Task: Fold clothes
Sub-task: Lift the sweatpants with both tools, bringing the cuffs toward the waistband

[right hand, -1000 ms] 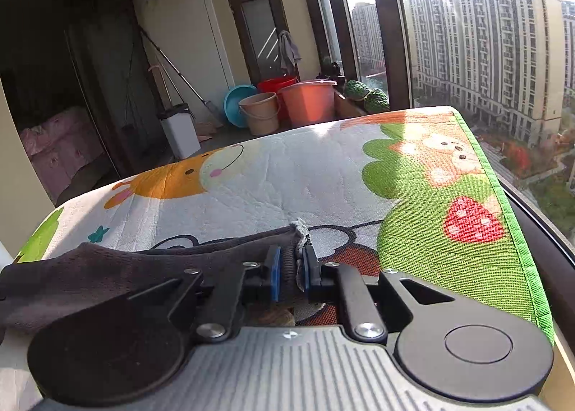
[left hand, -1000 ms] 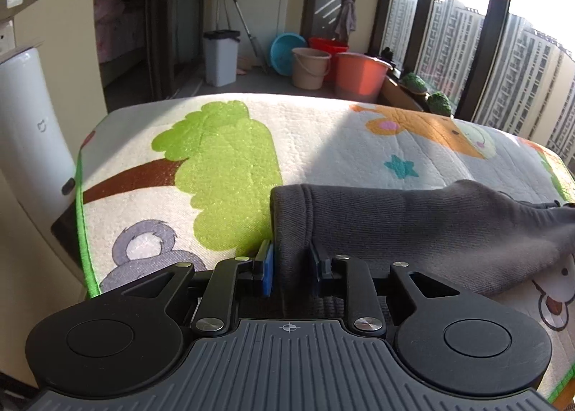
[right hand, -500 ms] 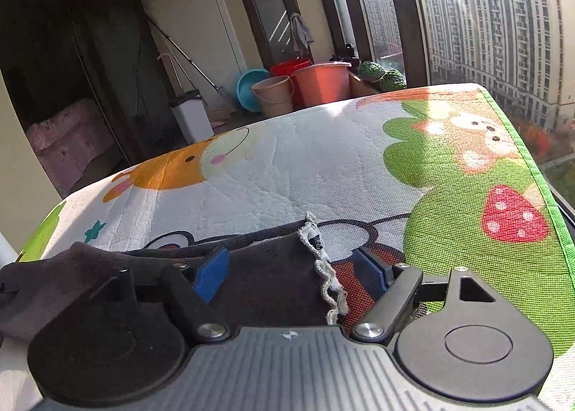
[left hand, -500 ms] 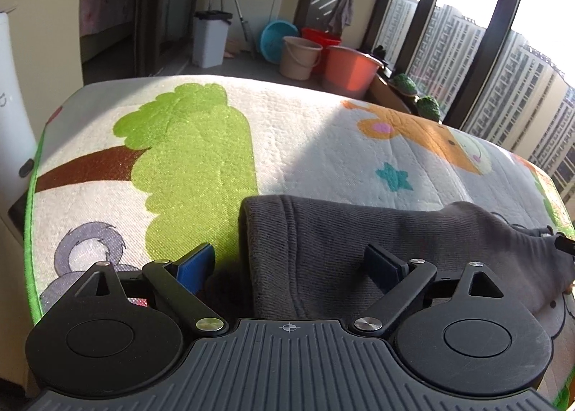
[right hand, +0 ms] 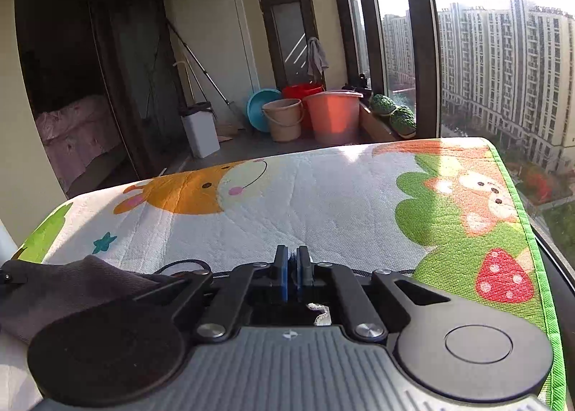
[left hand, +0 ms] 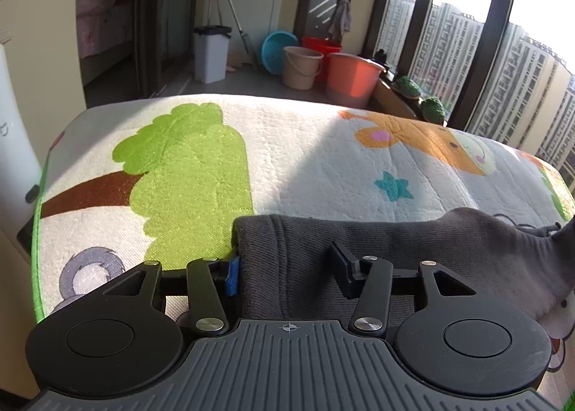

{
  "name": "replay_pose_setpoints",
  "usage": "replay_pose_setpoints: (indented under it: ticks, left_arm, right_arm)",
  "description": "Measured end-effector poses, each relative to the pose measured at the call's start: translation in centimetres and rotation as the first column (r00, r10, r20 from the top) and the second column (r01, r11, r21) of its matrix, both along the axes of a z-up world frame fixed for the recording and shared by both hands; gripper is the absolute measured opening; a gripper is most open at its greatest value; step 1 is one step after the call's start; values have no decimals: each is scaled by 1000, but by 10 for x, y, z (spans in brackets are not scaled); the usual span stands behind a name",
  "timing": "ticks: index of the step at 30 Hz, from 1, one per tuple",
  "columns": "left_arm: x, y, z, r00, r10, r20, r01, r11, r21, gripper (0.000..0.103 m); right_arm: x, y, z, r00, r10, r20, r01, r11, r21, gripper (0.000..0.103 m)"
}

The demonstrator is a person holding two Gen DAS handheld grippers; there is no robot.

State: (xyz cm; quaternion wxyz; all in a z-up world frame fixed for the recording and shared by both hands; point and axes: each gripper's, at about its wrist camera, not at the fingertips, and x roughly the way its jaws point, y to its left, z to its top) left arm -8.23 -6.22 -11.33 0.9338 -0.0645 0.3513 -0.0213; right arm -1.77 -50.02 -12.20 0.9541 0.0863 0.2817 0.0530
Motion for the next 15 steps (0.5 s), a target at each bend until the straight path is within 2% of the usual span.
replay_pose_setpoints:
  ticks: [2, 6, 8, 10, 11, 12, 14, 15]
  left_arm:
    - [-1, 4, 4, 1000, 16, 13, -16, 1000, 2, 53]
    - [-3, 11, 5, 999, 46, 16, -46, 999, -11, 57]
    - [-5, 13, 3, 999, 44, 17, -43, 999, -27, 61]
    - [-7, 15, 1, 999, 30, 14, -29, 998, -57, 74]
    - [-7, 16, 1, 1000, 17, 13, -16, 997, -75, 78]
    - [-7, 16, 0, 1000, 7, 14, -5, 996, -85, 83]
    - [-5, 14, 0, 1000, -19, 17, 20, 994, -104, 92]
    - [-4, 12, 0, 999, -30, 18, 31, 993, -111, 94]
  right_arm:
    - [0, 1, 24, 996, 7, 83, -8, 1000, 8, 4]
    - [3, -2, 37, 989, -7, 145, 9, 1000, -11, 4]
    - [8, -6, 21, 996, -31, 80, 33, 999, -20, 5]
    - [11, -13, -2, 996, -93, 1, 93, 995, -41, 6]
    - [12, -17, -13, 992, -124, -38, 122, 991, -53, 7]
    - [12, -25, -17, 988, -140, -65, 140, 990, -2, 11]
    - [11, -41, -27, 979, -166, -120, 179, 979, 99, 35]
    - [10, -48, -30, 979, -153, -137, 176, 969, 175, 53]
